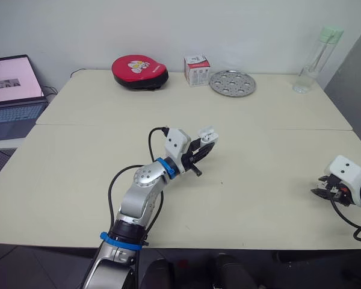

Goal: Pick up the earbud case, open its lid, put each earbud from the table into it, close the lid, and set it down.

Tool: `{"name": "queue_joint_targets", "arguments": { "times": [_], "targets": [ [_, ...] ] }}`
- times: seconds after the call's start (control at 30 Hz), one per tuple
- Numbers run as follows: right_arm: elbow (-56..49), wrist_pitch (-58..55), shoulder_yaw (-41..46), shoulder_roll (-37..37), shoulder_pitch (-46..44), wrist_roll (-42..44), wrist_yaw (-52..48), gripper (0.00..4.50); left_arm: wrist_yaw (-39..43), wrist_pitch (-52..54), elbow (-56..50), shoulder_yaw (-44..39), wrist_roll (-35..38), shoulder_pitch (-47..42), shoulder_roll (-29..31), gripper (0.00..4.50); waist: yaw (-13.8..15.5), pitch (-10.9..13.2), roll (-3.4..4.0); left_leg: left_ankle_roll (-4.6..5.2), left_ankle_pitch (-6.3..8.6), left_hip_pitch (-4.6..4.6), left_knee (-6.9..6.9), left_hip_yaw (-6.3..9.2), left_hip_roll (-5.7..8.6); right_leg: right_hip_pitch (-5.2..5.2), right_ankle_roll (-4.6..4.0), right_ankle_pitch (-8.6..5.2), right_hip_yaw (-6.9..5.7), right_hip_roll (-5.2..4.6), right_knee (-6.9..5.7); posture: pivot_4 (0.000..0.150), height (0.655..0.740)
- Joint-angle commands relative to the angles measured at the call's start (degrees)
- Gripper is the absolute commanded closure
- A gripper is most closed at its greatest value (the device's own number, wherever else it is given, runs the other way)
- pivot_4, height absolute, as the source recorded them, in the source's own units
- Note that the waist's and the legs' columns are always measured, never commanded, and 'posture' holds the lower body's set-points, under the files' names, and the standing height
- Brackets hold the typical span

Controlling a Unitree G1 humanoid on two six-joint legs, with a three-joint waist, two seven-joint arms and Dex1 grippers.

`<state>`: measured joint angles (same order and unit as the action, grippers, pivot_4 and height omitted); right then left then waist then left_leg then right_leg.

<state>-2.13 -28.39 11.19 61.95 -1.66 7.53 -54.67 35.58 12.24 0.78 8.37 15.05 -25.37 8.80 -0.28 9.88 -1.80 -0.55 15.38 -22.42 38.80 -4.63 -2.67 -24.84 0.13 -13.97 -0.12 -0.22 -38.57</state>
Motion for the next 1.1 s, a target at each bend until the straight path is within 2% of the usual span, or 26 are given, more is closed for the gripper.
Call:
{"name": "queue_joint_targets", "arguments": {
  "times": [0.03,0.1,0.17,0.23,0.33,0.37,0.6,1.1],
  "targets": [
    [1.07,0.39,2.24,0.9,-2.71,-0.18,1.36,2.25,-0.15,-1.25,-0.92,-0.5,-0.01,-0.89,-0.18,3.74,-0.03,0.0,0.0,0.0,0.0,0.0,0.0,-0.01,0.0,0.0,0.0,0.0,0.01,0.0,0.0,0.15,0.74],
    [3.28,-0.01,2.6,0.97,-5.16,0.1,2.0,2.25,-0.15,-1.27,-0.95,-0.5,0.0,-0.87,-0.2,3.74,-0.05,0.0,0.0,0.0,0.0,0.01,0.0,-0.02,0.01,0.0,0.0,0.0,0.03,0.0,-0.01,0.15,0.74],
    [5.62,-0.06,2.74,1.44,-7.28,0.22,2.14,2.64,-0.13,-1.3,-0.94,-0.48,0.0,-0.82,-0.21,3.74,-0.02,0.0,0.0,0.0,0.0,0.01,0.0,-0.02,0.02,-0.01,0.0,0.0,0.02,0.0,-0.01,0.15,0.74],
    [8.55,1.38,1.92,1.89,-9.14,-1.03,2.82,3.19,-0.1,-1.33,-0.84,-0.45,-0.01,-0.87,-0.26,3.74,0.03,0.0,0.0,0.0,0.0,-0.01,0.0,-0.01,0.02,-0.01,0.0,0.0,0.01,0.01,0.0,0.15,0.74],
    [13.06,4.55,-0.47,1.82,-11.03,-3.25,3.37,4.26,-0.17,-1.36,-0.62,-0.35,-0.05,-1.16,-0.51,3.74,0.08,0.0,0.0,0.0,0.0,-0.02,0.0,-0.02,0.02,-0.01,0.0,0.0,0.02,0.0,0.03,0.15,0.74],
    [14.4,5.65,-1.16,1.63,-11.42,-3.98,3.45,4.44,-0.19,-1.37,-0.53,-0.31,-0.09,-1.28,-0.59,3.74,0.08,0.0,0.0,0.01,0.0,-0.02,0.0,-0.02,0.02,-0.01,0.0,0.0,0.03,0.0,0.04,0.15,0.74],
    [18.89,8.81,-3.76,-0.25,-11.45,-4.72,2.62,4.44,-0.42,-1.05,-1.25,-0.33,-0.2,-0.85,-0.39,3.74,0.01,-0.01,0.02,0.0,0.0,0.01,0.0,-0.08,0.02,-0.02,0.0,0.0,0.11,0.0,-0.01,0.15,0.74],
    [11.57,5.44,-2.24,0.14,-5.28,-2.49,0.17,4.44,0.47,-2.22,0.56,-0.57,-1.13,-1.77,0.88,3.74,0.03,-0.01,0.02,0.0,0.0,0.04,0.0,-0.09,-0.01,-0.02,0.0,0.0,0.13,0.0,-0.02,0.15,0.74]
  ]
}}
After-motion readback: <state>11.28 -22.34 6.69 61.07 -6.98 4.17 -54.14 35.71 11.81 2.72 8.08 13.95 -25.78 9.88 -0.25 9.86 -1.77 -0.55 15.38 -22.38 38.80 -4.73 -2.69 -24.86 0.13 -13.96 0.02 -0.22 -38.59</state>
